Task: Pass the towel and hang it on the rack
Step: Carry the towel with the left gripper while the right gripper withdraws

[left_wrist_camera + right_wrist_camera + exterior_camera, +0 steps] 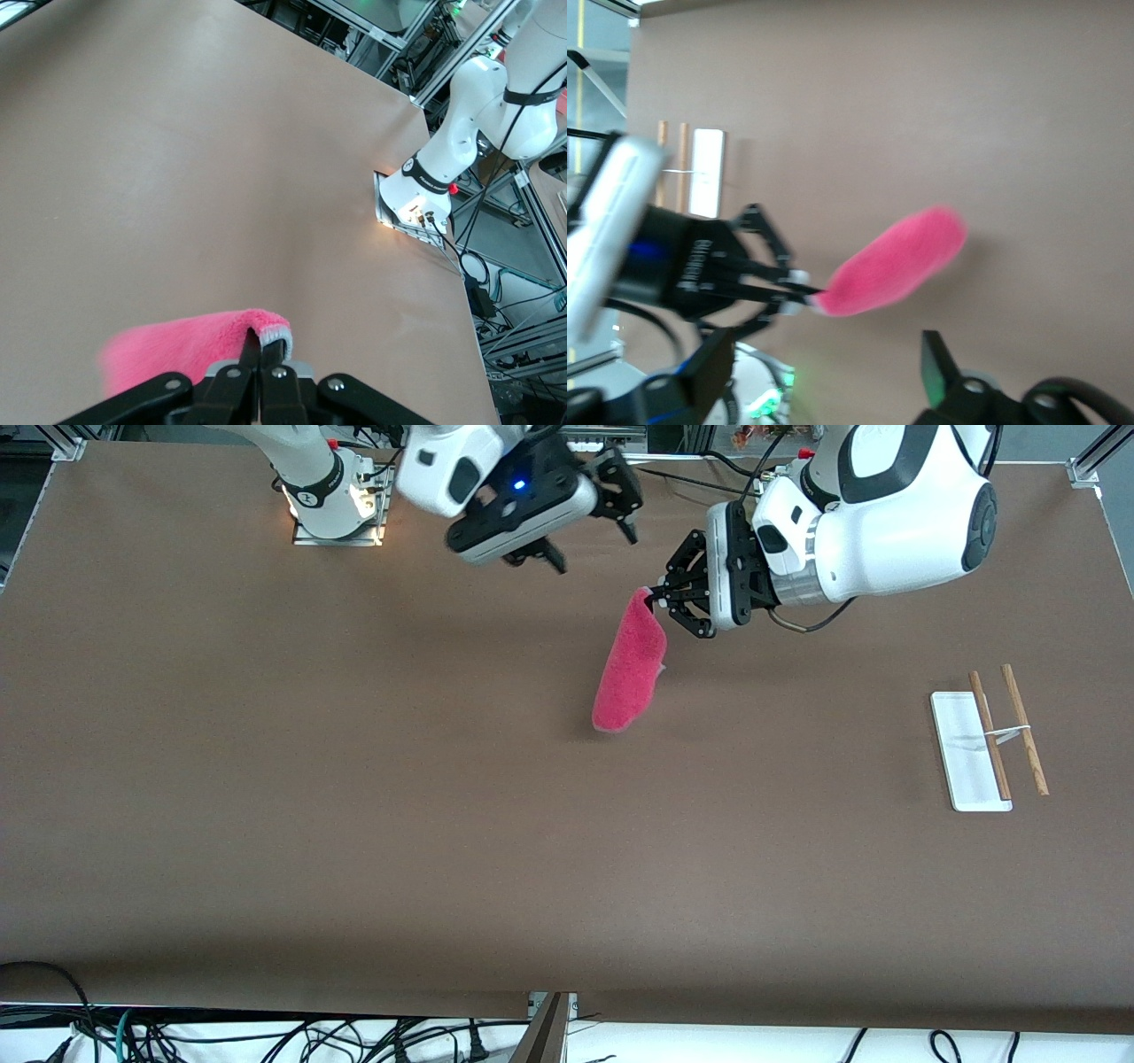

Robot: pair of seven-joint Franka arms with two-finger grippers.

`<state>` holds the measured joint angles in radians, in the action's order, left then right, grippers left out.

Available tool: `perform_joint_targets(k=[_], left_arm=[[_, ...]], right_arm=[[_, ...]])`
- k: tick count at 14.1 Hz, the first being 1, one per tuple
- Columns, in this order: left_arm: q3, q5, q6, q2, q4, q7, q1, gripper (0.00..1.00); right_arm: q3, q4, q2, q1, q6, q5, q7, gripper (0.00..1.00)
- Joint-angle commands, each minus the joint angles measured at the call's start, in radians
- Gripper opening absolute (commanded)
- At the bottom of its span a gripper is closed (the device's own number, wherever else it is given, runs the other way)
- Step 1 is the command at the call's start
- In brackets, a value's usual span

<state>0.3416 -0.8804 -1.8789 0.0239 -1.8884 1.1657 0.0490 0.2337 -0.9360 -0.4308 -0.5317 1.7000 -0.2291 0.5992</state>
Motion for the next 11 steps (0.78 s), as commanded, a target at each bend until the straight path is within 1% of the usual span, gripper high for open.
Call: perform_joint_targets(k=[1, 3, 4, 5, 6, 9, 10, 11], left_arm=[[0.005, 0.081, 0.026, 0.011, -0.009, 0.029, -0.078, 0.00], [-0.001, 0.139, 0.094, 0.036, -0.003, 0.029, -0.145, 0.00], [0.000, 0.187, 0.127, 0.047, 0.005, 0.031, -0.194, 0.00], [0.000, 0.246, 0.167, 0.059, 0.023, 0.029, -0.240, 0.00], [-0.001, 0.305, 0.220, 0.079, 0.057, 0.029, -0.288, 0.00], [0.000, 0.545, 0.375, 0.186, 0.230, 0.031, -0.447, 0.00], [0.000, 0.596, 0.417, 0.233, 0.289, 0.041, -0.498, 0.00], [-0.003, 0.622, 0.447, 0.266, 0.334, 0.055, -0.546, 0.00]], right_arm=[[-0.019, -0.171, 0.099, 0.108, -0.029, -0.004, -0.177, 1.00], [-0.117, -0.252, 0.135, 0.130, -0.045, -0.004, -0.251, 1.00], [-0.152, -0.298, 0.155, 0.147, -0.049, -0.001, -0.310, 1.00], [-0.174, -0.346, 0.174, 0.169, -0.054, 0.005, -0.362, 1.00], [-0.189, -0.380, 0.184, 0.194, -0.054, 0.034, -0.404, 1.00], [-0.258, -0.470, 0.237, 0.226, -0.071, 0.141, -0.512, 1.00], [-0.272, -0.507, 0.272, 0.234, -0.081, 0.192, -0.545, 1.00], [-0.274, -0.539, 0.306, 0.248, -0.085, 0.230, -0.585, 1.00]])
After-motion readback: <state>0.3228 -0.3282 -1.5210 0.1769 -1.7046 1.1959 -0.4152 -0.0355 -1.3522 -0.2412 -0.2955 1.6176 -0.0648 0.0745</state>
